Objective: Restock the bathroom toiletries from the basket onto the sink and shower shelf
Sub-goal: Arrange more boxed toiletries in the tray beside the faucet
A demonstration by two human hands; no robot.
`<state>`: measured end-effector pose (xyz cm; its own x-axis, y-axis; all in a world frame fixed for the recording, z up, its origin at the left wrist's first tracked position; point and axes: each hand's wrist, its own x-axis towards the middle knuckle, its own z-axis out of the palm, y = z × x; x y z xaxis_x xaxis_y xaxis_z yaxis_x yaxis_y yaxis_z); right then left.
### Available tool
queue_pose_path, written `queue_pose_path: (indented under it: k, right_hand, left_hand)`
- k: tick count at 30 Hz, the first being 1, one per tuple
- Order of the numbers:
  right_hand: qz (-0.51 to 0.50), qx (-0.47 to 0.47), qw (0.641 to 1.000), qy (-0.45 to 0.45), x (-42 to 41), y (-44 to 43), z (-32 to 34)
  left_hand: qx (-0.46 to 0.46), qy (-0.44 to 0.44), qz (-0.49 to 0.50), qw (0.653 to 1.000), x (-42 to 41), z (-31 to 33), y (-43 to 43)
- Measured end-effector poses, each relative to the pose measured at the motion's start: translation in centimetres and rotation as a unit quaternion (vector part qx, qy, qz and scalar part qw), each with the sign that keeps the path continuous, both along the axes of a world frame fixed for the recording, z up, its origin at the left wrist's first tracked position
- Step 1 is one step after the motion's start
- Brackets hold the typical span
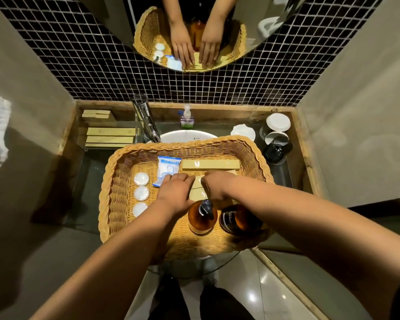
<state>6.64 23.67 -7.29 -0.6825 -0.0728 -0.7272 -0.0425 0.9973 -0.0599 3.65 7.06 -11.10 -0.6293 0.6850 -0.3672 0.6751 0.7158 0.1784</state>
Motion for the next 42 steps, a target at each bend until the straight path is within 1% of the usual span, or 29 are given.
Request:
queue_pose_path:
  k: [4,9,13,17,21,25,28,31,35,42]
  right_hand:
    - [-0.006,0.000,0.999,0.039,0.9,0.3,-0.9]
    - [-0.010,0.030,0.997,0.067,0.8,0.6,-0.6]
    - [-0.041,0.029,0.998,0.042,0.4,0.5,-0.1]
    - [-0.027,0.032,0.999,0.000,0.4,0.2,-0.2]
    - [-0.013,0.050,0.999,-0.015,0.1,-0.3,0.4]
    - [-0.023,0.041,0.999,-0.027,0.0,-0.6,0.9]
    - [-0.042,0.017,0.999,-0.007,-0.2,-0.6,1.6]
    - [-0.067,0.001,0.998,-0.010,-0.7,-0.6,2.2]
    - [-0.091,-0.016,0.996,-0.002,-1.3,-0.6,2.6]
    - [-0.110,-0.027,0.993,-0.025,-1.9,-1.6,2.1]
  left_hand:
    - [0.027,-0.026,0.020,0.999,-0.3,-0.2,0.4]
    - [0.075,-0.060,0.037,0.995,-0.5,0.1,0.7]
    - [0.131,-0.099,0.040,0.986,-0.4,-0.1,0.4]
    - [0.144,-0.127,0.022,0.981,0.0,-1.0,0.1]
    - [0.164,-0.154,0.071,0.972,0.4,-1.2,0.1]
    - [0.150,-0.161,0.098,0.971,0.2,-0.9,0.2]
    - [0.124,-0.142,0.086,0.978,0.0,-0.7,0.2]
    - [0.111,-0.116,0.088,0.983,0.0,-0.4,0.0]
    - [0.145,-0.130,0.098,0.976,-0.1,-0.3,-0.7]
    - [0.206,-0.132,0.127,0.961,-1.2,0.5,-1.3]
